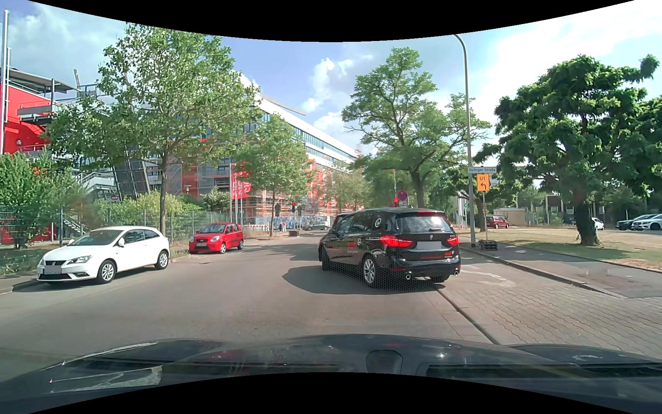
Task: Follow the waypoints while adhering to traffic rules and regulations
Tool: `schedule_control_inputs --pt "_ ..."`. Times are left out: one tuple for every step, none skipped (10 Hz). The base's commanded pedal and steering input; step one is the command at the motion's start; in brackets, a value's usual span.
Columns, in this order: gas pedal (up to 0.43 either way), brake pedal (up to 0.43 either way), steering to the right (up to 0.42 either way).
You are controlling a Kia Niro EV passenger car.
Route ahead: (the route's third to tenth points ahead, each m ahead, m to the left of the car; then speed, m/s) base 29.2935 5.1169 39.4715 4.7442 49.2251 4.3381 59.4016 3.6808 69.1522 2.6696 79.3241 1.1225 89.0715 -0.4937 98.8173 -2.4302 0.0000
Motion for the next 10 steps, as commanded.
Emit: schedule_control_inputs --pt "0.000 0.323 0.000" --pt "0.000 0.323 0.000" --pt "0.000 0.323 -0.001" --pt "0.000 0.323 0.000" --pt "0.000 0.323 0.000" --pt "0.000 0.323 0.000" --pt "0.000 0.323 0.000" --pt "0.000 0.323 0.000" --pt "0.000 0.323 0.000" --pt "0.000 0.323 0.000"
